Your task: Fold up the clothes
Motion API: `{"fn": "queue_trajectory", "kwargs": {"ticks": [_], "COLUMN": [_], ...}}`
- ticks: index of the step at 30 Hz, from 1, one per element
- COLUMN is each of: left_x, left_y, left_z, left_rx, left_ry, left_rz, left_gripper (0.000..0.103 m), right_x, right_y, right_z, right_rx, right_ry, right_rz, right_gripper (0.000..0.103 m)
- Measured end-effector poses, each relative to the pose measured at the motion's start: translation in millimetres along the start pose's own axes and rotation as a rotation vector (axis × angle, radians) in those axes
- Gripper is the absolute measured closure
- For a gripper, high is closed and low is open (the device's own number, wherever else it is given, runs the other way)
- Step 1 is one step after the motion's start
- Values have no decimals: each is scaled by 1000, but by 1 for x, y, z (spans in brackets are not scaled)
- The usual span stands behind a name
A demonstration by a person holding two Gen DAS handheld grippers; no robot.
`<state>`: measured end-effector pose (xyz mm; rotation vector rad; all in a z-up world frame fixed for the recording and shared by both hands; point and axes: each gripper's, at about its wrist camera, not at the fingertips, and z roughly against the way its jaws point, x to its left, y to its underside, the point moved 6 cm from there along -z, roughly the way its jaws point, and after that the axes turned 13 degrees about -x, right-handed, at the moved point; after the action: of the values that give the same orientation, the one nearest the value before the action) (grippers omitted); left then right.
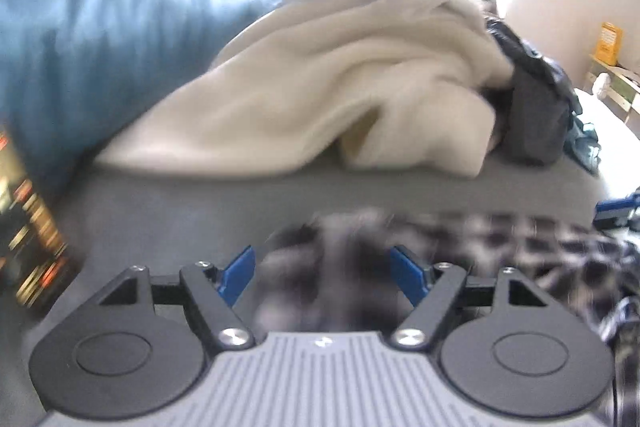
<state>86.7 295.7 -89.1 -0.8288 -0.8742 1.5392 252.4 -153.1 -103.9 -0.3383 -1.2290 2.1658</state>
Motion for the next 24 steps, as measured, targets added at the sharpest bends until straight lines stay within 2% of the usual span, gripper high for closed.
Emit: {"fn": "queue_trajectory", "kwargs": {"ticks": [5,8,10,11,12,13,19,24], "left_x": [-24,-24,-23,-23,-22,-21,-17,-23], "left_y": [1,11,15,17,17,16,11,15], "left_z": [-35,-46,-49,-50,-50,-49,-44,-60], "left_rx": [-17,5,11,8,1,-8,-57,-29], "left_ry": [11,13,10,6,3,6,4,-1], "left_rz": [-127,-140,-152,-161,-167,-169,-179,-214], "left_gripper": [27,27,27,27,27,27,27,27], "right_x": [24,28,29,29,30,30,25,9], "right_y": [0,9,17,17,17,14,-13,-27], "right_z": [-31,-53,-61,-61,-61,-58,-39,-50], "right_rx": [43,102,128,119,107,93,-20,-63], "right_ry": [-58,-76,-73,-78,-79,-72,-7,93], "right_rz": [152,216,260,265,270,273,279,332], "right_gripper": [75,75,79,82,96,101,103,103]}}
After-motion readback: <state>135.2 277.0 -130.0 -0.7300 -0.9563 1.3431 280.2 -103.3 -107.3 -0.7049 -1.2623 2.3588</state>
